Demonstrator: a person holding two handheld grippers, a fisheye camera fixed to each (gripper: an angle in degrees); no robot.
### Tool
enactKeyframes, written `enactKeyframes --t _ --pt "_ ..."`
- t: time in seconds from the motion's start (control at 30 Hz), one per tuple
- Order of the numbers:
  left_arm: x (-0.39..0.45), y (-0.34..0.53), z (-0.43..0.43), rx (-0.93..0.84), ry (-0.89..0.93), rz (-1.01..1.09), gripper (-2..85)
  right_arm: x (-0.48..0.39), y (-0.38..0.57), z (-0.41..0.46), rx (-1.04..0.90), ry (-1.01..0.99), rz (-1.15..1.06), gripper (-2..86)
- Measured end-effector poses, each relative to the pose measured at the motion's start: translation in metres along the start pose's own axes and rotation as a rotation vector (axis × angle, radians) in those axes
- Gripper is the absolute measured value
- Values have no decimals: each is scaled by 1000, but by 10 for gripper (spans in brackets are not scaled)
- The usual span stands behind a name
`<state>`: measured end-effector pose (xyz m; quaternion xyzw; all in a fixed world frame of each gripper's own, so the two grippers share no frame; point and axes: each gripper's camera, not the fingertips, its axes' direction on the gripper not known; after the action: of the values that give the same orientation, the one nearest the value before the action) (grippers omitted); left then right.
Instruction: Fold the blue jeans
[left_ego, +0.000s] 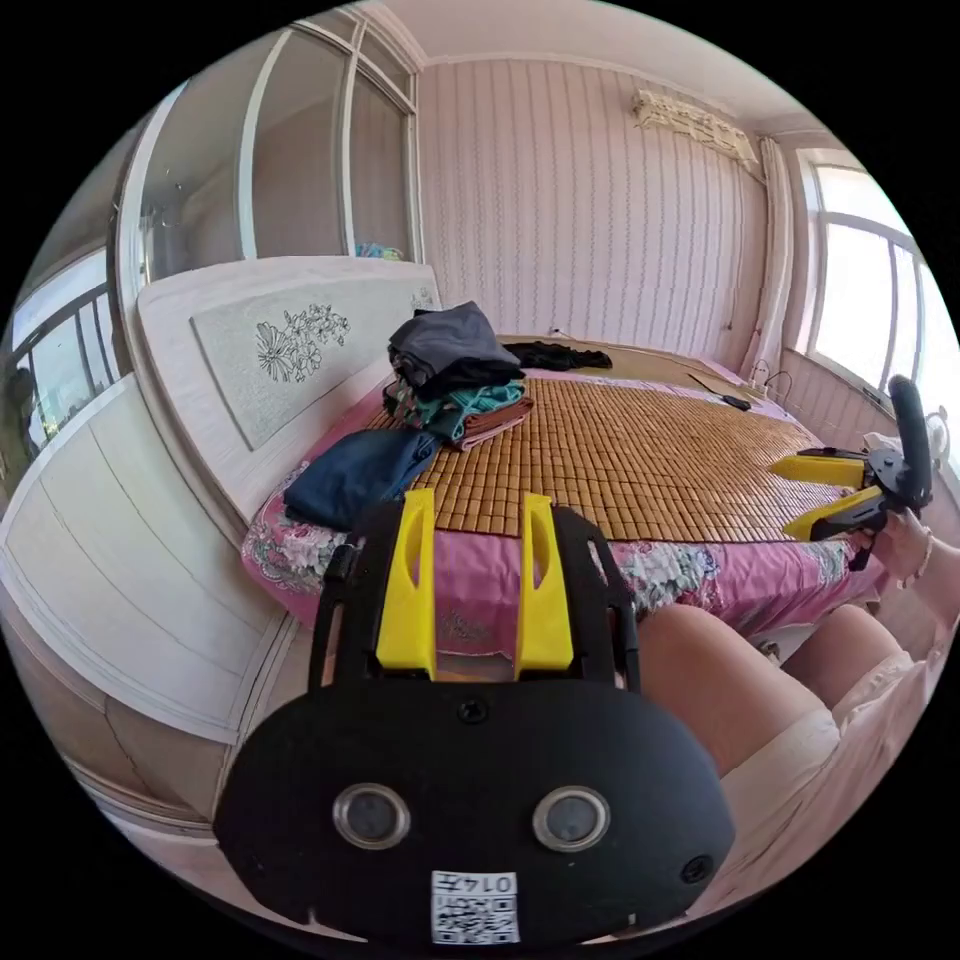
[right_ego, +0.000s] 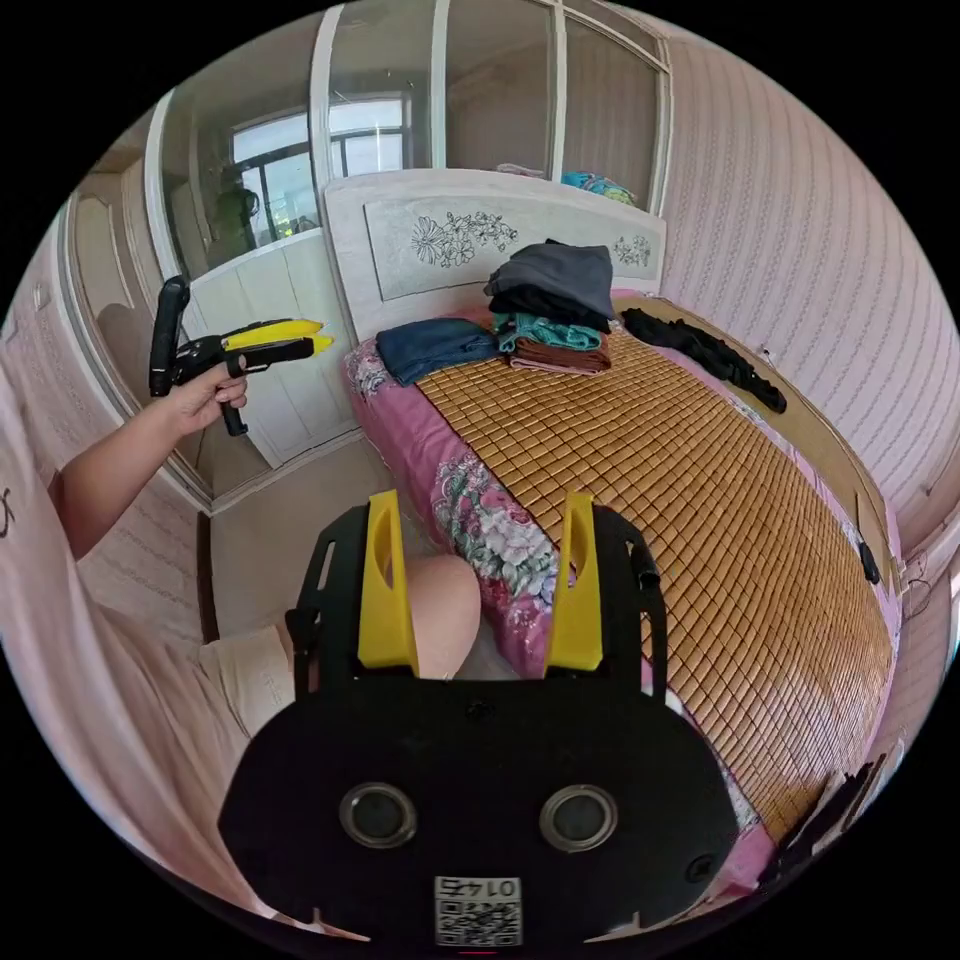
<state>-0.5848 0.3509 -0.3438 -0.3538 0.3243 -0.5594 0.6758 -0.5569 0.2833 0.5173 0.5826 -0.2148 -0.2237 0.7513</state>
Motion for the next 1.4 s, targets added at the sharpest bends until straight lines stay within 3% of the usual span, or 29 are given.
enactKeyframes --t 0.47,0.9,1.03,1.1,1.13,1.23,1.3,1.4 --pt "-169 27 124 -185 -53 -166 132 -38 -239 144 -106 -193 -226 209" --pt "-252 3 279 -367 -72 -351 122 -103 -483 326 -270 -149 -484 187" --pt "-266 2 299 -409 -91 -407 91 -117 -521 374 -339 -116 -510 183" --pt "-272 5 306 -407 -92 -421 77 -121 -526 415 -517 -62 -485 176" --pt "-273 5 309 -425 -81 -414 73 -121 -527 416 -500 -63 -477 174" --pt "-277 2 313 -443 -55 -356 49 -120 -535 414 -467 -73 -476 128" --pt "-286 0 306 -427 -5 -382 23 -119 -544 405 -501 -60 -471 12" --pt "-290 -9 276 -310 7 -406 -2 -102 -548 385 -513 -140 -381 0"
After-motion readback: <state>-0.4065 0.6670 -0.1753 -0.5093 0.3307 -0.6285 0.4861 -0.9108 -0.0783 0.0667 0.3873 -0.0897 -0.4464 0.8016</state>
